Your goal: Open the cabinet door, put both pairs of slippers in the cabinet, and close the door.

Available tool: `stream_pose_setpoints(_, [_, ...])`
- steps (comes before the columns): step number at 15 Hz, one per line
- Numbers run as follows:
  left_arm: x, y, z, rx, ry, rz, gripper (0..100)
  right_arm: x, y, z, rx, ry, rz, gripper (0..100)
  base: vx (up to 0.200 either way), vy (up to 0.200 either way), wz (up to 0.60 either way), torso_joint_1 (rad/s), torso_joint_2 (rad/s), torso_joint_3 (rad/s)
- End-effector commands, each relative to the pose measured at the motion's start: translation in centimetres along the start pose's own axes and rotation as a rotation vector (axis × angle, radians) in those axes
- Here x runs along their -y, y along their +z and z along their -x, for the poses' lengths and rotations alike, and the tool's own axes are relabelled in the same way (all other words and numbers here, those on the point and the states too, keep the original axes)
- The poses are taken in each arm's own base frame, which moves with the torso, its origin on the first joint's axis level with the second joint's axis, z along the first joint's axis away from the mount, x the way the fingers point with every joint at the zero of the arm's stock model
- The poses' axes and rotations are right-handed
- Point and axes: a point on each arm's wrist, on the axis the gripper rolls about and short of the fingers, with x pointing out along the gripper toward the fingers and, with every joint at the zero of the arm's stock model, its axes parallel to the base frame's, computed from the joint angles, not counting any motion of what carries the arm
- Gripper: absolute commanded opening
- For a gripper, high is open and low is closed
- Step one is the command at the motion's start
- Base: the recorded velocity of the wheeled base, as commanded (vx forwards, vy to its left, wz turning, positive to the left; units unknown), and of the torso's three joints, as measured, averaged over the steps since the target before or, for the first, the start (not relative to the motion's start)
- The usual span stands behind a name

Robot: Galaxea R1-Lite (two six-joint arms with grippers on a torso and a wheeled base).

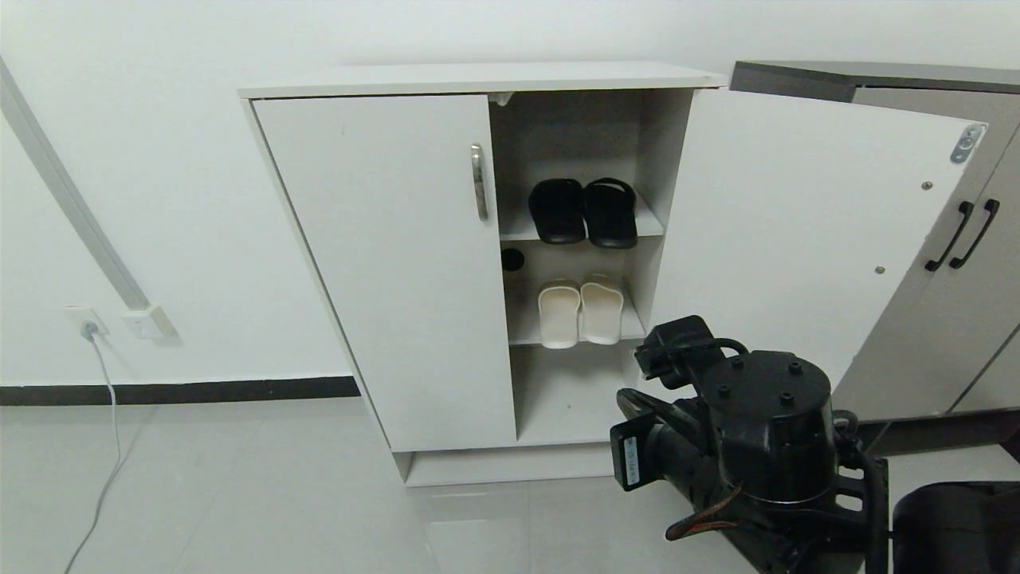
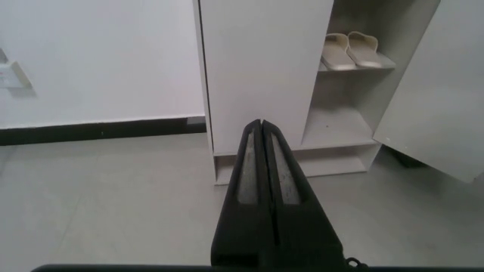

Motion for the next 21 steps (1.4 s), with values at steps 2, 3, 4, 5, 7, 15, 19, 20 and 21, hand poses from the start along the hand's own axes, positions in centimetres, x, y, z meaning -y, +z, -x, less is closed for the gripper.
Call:
stream_pose_setpoints(2, [0.00, 0.01, 0.00, 0.001, 0.000, 0.000, 0, 0.02, -0.10, -0.11, -0.003, -0.002, 0.001, 0, 0.000, 0.000, 0.00, 0.000, 0.00, 0.000])
stream_pose_setpoints(3, [0.00, 0.01, 0.00, 0.001, 0.000, 0.000, 0, 0.01, -0.06, -0.11, -0.002, -0.002, 0.000, 0, 0.000, 0.000, 0.00, 0.000, 0.00, 0.000])
stream_pose_setpoints(4, [0.00, 0.01, 0.00, 0.001, 0.000, 0.000, 0, 0.01, -0.07, -0.11, -0.003, -0.002, 0.001, 0, 0.000, 0.000, 0.00, -0.007, -0.10, -0.129])
stream_pose_setpoints(5, [0.00, 0.01, 0.00, 0.001, 0.000, 0.000, 0, 0.02, -0.12, -0.11, -0.004, -0.002, 0.002, 0, 0.000, 0.000, 0.00, -0.002, -0.25, -0.261])
stream_pose_setpoints(7, [0.00, 0.01, 0.00, 0.001, 0.000, 0.000, 0, 0.01, -0.07, -0.11, -0.003, -0.002, 0.003, 0, 0.000, 0.000, 0.00, 0.007, -0.17, -0.354])
stream_pose_setpoints(15, [0.00, 0.01, 0.00, 0.001, 0.000, 0.000, 0, 0.06, -0.32, -0.10, -0.010, -0.005, 0.008, 0, 0.000, 0.000, 0.00, 0.073, -0.49, -0.362])
stream_pose_setpoints(19, [0.00, 0.01, 0.00, 0.001, 0.000, 0.000, 0, 0.05, -0.31, -0.10, -0.009, -0.003, 0.007, 0, 0.000, 0.000, 0.00, 0.144, -0.47, -0.326])
stream_pose_setpoints(20, [0.00, 0.01, 0.00, 0.001, -0.001, 0.000, 0, 0.06, -0.32, -0.10, -0.010, -0.005, 0.008, 0, 0.000, 0.000, 0.00, 0.154, -0.49, -0.325])
stream_pose_setpoints(21, [0.00, 0.01, 0.00, 0.001, 0.000, 0.000, 0, 0.07, -0.35, -0.10, -0.010, -0.005, 0.008, 0, 0.000, 0.000, 0.00, 0.163, -0.49, -0.320])
